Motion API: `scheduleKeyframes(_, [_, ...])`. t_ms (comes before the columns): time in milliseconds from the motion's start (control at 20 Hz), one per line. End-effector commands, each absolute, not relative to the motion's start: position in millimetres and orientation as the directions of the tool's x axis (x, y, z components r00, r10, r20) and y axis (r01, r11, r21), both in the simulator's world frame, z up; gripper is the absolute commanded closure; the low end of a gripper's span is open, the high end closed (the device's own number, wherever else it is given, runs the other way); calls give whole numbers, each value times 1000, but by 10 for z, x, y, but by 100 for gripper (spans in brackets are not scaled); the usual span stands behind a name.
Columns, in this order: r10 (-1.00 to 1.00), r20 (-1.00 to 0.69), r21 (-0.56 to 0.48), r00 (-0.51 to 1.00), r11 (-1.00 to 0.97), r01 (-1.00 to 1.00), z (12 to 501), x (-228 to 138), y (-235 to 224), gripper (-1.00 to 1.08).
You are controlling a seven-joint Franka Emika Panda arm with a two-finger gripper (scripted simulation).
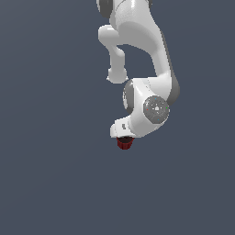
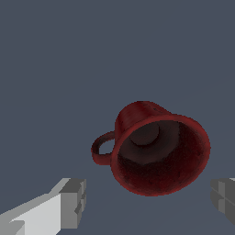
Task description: Pick up the object and move it to a goal position.
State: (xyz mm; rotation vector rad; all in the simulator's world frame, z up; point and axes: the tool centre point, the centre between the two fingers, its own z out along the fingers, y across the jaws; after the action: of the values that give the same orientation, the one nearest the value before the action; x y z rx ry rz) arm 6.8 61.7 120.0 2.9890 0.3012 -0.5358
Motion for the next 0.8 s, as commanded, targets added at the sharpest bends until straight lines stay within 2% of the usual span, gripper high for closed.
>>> scheduleKeyframes(0, [194, -396, 61, 898, -970, 236, 1142, 58, 679, -100])
scheduleKeyframes(750, [227, -513, 79, 828, -948, 308, 986, 5, 844, -100])
